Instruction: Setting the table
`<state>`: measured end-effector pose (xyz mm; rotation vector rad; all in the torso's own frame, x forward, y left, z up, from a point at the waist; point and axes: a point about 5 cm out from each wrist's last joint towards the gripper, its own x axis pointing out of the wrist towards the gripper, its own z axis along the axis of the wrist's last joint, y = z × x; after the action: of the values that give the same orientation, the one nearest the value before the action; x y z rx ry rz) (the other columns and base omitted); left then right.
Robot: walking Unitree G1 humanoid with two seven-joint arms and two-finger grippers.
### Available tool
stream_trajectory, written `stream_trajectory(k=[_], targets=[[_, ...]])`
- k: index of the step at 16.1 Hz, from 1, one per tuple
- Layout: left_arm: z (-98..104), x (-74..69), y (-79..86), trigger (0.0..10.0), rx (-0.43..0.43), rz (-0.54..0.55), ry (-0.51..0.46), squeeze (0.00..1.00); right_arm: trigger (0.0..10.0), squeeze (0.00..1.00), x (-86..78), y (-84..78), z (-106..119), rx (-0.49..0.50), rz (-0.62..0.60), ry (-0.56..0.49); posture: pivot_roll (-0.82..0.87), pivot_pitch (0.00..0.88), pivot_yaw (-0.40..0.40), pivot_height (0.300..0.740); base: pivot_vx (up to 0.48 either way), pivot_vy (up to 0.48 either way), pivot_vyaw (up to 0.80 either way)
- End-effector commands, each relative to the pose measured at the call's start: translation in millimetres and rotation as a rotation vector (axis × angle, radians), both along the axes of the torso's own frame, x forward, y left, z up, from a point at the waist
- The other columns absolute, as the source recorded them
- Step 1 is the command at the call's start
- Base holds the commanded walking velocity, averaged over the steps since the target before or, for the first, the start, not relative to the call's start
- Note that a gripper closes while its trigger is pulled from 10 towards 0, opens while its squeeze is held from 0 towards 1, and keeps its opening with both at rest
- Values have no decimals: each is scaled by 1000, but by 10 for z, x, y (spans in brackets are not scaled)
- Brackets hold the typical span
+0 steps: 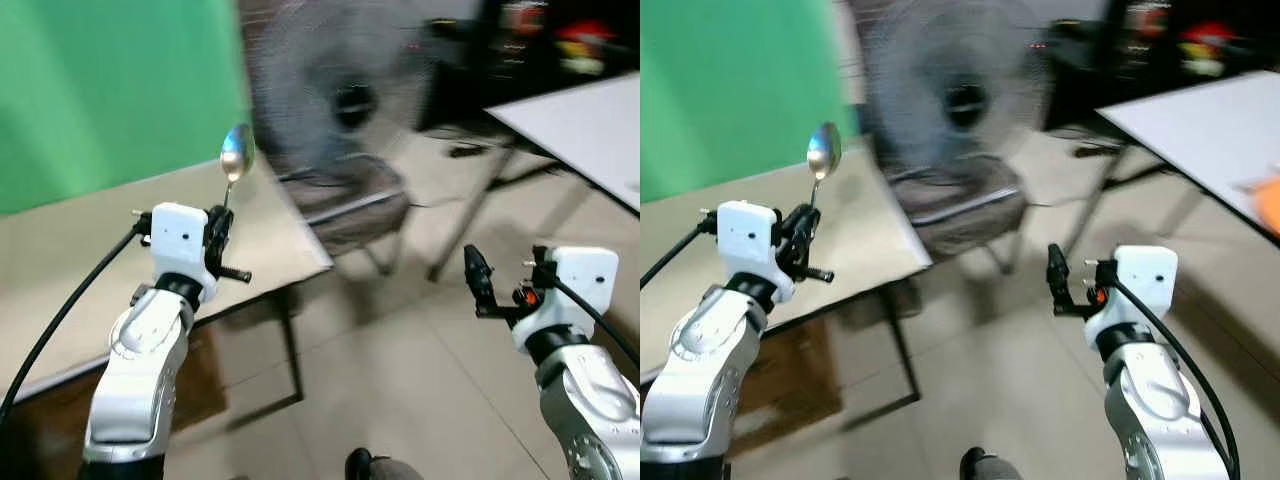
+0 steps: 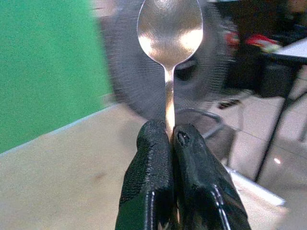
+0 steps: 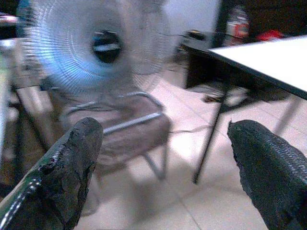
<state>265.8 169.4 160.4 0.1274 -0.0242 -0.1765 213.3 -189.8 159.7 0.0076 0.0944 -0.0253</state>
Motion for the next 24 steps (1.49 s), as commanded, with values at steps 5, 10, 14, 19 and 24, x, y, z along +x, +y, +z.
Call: stream_trajectory(k=[5, 10, 14, 19, 24], targets=[[42, -40, -51, 10000, 13, -4, -9, 0, 10000, 0, -14, -4, -6, 7, -27, -2, 49, 0, 12, 740, 0, 0, 0], [48, -26, -128, 10000, -5, -43, -1, 0, 10000, 0, 58, 17, -5, -37, -20, 21, 32, 0, 32, 740, 0, 0, -800], [74, -27, -151, 10000, -16, -63, -4, 0, 10000, 0, 19, 1, -20, -37, -42, 38, 31, 0, 33, 740, 0, 0, -800], [57, -17, -120, 10000, -20, -39, 3, 0, 10000, 0, 64, 44, -11, -54, -27, 51, 30, 0, 26, 740, 0, 0, -800], [68, -11, -128, 10000, -30, -41, 3, 0, 10000, 0, 82, 55, -10, -67, -9, 60, 31, 0, 22, 740, 0, 0, -800]])
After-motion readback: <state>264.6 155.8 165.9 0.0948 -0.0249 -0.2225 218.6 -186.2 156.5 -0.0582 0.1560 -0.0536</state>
